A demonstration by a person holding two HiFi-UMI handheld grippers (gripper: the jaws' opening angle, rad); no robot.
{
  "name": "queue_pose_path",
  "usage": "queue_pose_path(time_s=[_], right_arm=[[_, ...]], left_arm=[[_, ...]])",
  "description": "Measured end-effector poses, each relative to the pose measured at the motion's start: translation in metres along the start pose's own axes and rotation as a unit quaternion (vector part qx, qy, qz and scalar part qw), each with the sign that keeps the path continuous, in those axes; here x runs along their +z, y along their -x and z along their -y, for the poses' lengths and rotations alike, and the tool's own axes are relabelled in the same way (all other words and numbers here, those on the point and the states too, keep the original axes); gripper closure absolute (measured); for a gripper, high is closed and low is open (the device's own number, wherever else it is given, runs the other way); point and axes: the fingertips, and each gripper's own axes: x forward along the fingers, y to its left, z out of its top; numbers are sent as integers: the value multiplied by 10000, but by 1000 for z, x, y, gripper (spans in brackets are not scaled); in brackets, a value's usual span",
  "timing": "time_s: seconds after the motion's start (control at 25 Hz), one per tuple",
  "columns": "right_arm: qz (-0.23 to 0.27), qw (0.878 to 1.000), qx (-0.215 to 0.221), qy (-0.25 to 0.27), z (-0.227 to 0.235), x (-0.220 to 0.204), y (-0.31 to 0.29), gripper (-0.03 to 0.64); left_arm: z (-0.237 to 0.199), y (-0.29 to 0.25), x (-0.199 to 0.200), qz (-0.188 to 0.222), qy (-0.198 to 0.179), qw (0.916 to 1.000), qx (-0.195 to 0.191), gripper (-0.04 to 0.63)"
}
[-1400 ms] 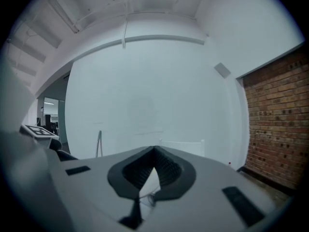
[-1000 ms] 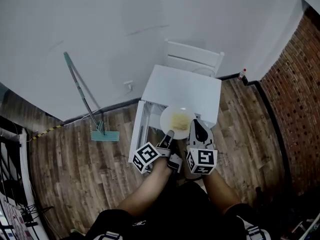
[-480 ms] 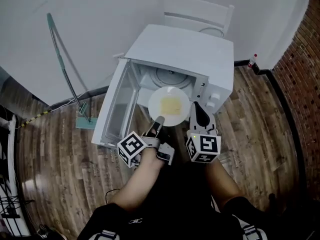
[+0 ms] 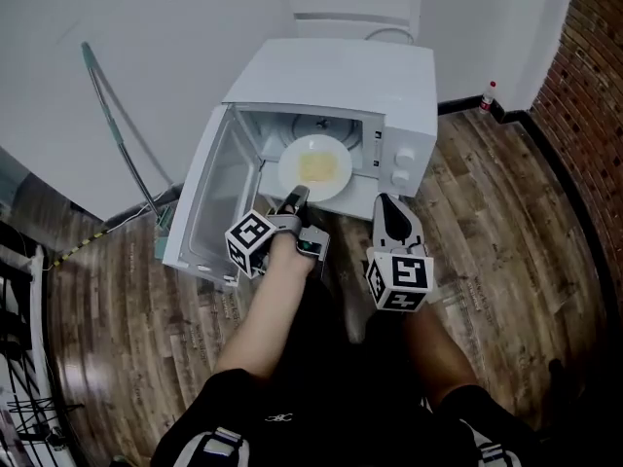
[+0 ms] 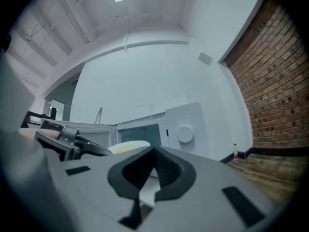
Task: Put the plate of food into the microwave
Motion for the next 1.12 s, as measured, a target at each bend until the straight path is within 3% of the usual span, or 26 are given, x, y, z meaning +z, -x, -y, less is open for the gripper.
queue_pose_path(time_s=[0.2, 0.52, 0.8, 0.92, 1.12], right_arm=[[-25, 9999, -55, 109, 9, -6, 12, 611], [-20, 9995, -311, 112, 34, -8, 32, 611], [-91, 9988, -476, 79, 52, -17, 48, 611], [-134, 9986, -502, 70, 55, -22, 51, 611], [-154, 9984, -540, 19, 58, -26, 54, 611]], left_arm=[[0, -42, 16, 14, -149, 9999, 84, 586], [-4, -126, 22, -540, -527, 9958, 512, 586], [-13, -166, 41, -449, -768, 9919, 904, 586], [-21, -173, 45, -528, -1014, 9866, 1163, 584], [-26, -178, 49, -707, -1783, 9693, 1539, 583]])
